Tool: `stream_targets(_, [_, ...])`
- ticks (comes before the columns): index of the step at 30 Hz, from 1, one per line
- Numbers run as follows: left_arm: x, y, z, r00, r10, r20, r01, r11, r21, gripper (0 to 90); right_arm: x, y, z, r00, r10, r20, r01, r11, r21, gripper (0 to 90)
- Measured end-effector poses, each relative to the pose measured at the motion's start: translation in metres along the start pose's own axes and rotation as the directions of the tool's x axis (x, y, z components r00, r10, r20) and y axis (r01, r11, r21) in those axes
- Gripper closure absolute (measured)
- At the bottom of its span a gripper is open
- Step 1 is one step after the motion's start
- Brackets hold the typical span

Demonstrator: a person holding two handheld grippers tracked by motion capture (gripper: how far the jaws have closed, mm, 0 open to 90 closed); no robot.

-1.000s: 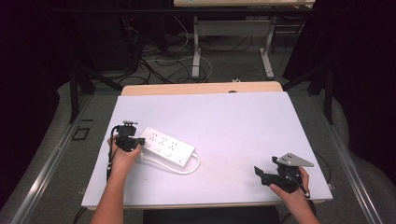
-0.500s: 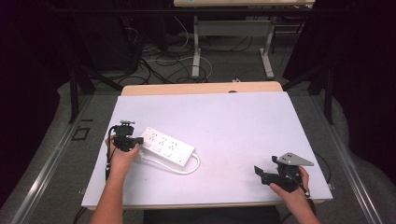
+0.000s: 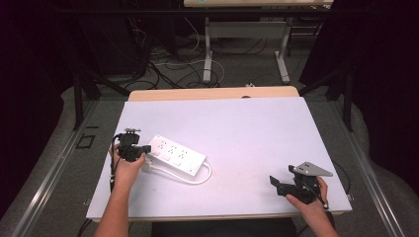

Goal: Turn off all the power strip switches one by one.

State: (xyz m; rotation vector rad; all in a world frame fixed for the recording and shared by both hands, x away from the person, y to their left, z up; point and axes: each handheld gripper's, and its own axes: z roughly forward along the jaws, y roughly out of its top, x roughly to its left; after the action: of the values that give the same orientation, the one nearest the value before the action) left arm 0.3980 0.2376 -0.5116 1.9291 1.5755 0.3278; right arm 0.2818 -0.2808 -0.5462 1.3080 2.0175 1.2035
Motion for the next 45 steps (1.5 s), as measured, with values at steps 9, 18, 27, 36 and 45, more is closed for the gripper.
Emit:
stream_targets(9, [-0.004, 0.0, -0.013, 0.9996, 0.028, 0.004, -0.028, 0.9996, 0.001, 90.0, 0.0, 0.0, -0.001, 1.0, 0.002, -0.002, -0.002, 1.0, -0.005, 16.2])
stream_targets(18, [-0.01, -0.003, -0.023, 0.9993, 0.036, 0.008, -0.036, 0.9985, -0.042, 90.0, -0.001, 0.001, 0.0, 1.0, -0.002, -0.004, 0.002, 1.0, -0.007, 16.1])
stream_targets(27, [-0.017, -0.008, -0.039, 0.9975, 0.062, 0.034, -0.06, 0.9963, -0.062, 90.0, 0.0, 0.001, 0.0, 1.0, 0.001, -0.004, -0.001, 1.0, -0.011, 16.2])
stream_targets(36, [-0.021, -0.017, -0.051, 0.9949, 0.087, 0.052, -0.081, 0.991, -0.106, 81.9, -0.001, 0.001, 0.0, 0.9999, -0.001, -0.015, 0.001, 1.0, -0.007, 16.2])
stream_targets(45, [-0.021, -0.026, -0.061, 0.992, 0.071, 0.105, -0.054, 0.9873, -0.15, 62.5, -0.002, 0.001, -0.001, 0.9999, -0.001, -0.013, 0.001, 1.0, -0.006, 16.1])
